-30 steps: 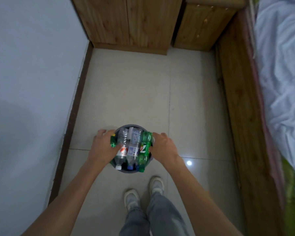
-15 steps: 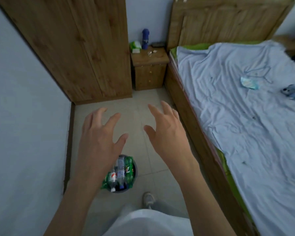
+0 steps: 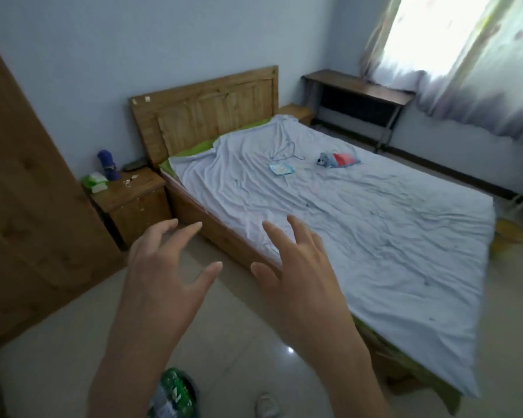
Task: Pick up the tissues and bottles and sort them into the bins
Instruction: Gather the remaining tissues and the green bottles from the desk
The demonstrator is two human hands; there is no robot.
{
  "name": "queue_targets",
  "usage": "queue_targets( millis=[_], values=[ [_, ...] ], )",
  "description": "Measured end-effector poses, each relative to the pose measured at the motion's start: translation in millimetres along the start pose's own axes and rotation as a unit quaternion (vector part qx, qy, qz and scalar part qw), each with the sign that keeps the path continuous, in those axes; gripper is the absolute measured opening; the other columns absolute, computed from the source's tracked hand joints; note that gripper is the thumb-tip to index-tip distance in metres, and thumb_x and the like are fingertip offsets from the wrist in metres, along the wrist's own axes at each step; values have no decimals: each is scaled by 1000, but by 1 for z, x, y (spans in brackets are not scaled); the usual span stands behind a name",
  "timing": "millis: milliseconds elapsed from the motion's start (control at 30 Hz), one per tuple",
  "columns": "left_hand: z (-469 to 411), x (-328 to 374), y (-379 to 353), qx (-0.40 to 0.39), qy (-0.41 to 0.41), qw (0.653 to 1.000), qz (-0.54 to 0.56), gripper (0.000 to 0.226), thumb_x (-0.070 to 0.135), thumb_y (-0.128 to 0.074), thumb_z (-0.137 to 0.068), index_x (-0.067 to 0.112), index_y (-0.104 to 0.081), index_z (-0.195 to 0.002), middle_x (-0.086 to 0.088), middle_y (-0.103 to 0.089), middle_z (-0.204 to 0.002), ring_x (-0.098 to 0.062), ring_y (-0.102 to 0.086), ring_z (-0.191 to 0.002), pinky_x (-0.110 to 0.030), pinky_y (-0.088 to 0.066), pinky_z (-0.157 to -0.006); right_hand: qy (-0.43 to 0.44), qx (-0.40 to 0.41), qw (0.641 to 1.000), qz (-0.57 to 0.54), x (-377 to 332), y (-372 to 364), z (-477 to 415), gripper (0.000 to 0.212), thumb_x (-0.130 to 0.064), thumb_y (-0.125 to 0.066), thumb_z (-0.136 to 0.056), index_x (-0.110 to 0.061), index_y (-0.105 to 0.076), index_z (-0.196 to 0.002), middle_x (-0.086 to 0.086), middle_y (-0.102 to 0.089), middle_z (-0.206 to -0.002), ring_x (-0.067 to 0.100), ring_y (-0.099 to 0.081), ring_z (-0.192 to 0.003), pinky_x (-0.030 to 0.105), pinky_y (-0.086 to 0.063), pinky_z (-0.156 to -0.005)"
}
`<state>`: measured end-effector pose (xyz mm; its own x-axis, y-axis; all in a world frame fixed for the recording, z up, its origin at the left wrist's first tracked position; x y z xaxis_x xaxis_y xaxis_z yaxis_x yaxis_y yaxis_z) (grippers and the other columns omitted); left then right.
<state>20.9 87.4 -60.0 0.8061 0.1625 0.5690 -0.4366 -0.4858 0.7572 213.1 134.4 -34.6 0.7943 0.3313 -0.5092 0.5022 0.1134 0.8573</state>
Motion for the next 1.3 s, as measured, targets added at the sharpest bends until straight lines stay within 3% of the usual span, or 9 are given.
queue_targets(
  millis=[200, 567, 933, 1300],
  values=[
    [4, 68, -47, -98, -106, 989, 33, 68, 43, -88, -78, 35, -64, -141, 1, -52, -145, -21, -44, -137, -41, -41, -111, -109, 52, 993, 18, 62, 32, 39, 65, -45, -59, -102, -37, -30, -161, 3, -13, -172, 23, -9, -157, 39, -17, -128],
    [26, 247, -163, -171, -238, 954, 63, 68, 40, -90, -77, 32, -66, -140, -3, -55, -146, -28, -48, -136, -54, -44, -111, -261, 161, 951, 42, 212, 135, 113, 65, -45, -61, -101, -36, -34, -160, 5, -17, -172, 24, -14, -158, 40, -15, -129],
    [144, 488, -309, -266, -368, 885, 104, 66, 49, -81, -85, 40, -57, -145, 6, -47, -154, -21, -41, -143, -52, -38, -118, -419, 230, 876, 60, 423, 256, 256, 66, -48, -60, -101, -37, -34, -160, 4, -26, -169, 23, -23, -155, 39, -23, -127],
    [232, 651, -413, -316, -436, 838, 84, 63, 50, -78, -87, 42, -56, -146, 10, -47, -155, -20, -40, -143, -48, -32, -121, -505, 260, 823, 33, 578, 326, 343, 62, -47, -62, -100, -33, -42, -157, 2, -30, -167, 21, -25, -153, 38, -25, -126]
  ],
)
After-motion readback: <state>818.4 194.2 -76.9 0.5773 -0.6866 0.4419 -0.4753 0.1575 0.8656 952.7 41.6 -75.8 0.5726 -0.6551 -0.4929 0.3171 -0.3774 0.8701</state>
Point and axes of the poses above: each hand's wrist, its own z-axis away from the middle knuckle, its own y-axis out of the back of the hand, x = y × z, the point moved 2 cm from there along -z, towards the middle knuckle
